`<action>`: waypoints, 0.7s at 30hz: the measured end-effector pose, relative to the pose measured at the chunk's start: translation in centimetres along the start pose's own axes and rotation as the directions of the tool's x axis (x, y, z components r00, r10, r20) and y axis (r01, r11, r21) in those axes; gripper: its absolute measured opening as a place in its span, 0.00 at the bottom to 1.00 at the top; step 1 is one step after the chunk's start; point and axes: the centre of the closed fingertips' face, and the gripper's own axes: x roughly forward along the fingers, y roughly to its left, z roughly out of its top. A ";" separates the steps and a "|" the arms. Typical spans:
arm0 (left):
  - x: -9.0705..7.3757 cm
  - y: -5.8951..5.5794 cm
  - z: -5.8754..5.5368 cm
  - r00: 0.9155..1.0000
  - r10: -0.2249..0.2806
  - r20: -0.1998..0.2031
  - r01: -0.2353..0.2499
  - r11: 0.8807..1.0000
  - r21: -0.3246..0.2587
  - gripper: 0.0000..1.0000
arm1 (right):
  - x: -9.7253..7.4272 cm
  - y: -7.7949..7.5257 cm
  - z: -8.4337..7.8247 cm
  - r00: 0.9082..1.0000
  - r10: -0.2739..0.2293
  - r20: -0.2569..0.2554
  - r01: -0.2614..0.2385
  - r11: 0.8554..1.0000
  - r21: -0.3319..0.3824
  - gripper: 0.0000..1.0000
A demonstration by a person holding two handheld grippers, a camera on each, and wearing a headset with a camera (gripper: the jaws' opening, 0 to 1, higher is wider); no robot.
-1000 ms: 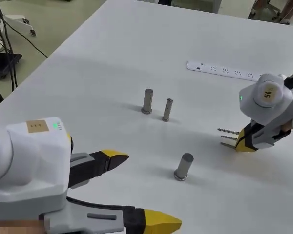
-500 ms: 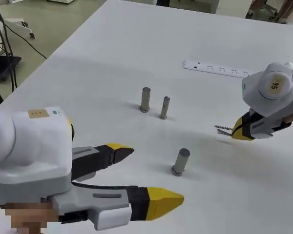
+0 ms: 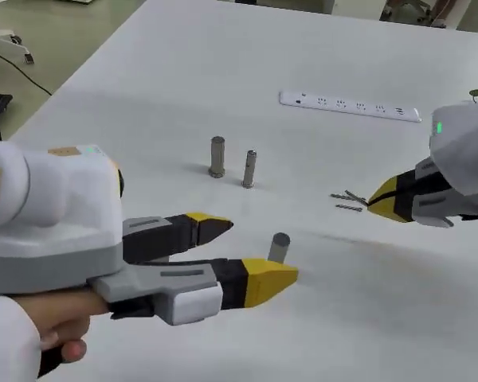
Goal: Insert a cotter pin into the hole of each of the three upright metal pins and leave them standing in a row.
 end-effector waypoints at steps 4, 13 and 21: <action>0.9 -0.1 0.3 1.000 -0.016 -0.005 0.016 0.999 -0.045 0.53 | -0.7 0.0 0.9 0.997 -0.069 0.022 0.069 0.998 0.001 0.00; 2.7 -0.3 1.2 0.999 -0.038 0.008 0.038 0.993 -0.115 0.43 | -2.1 0.9 3.4 0.989 -0.122 0.089 0.126 0.991 -0.038 0.00; 3.4 0.4 2.5 0.998 -0.048 0.040 0.054 0.982 -0.183 0.38 | -2.8 2.6 5.1 0.983 -0.135 0.121 0.144 0.987 -0.073 0.00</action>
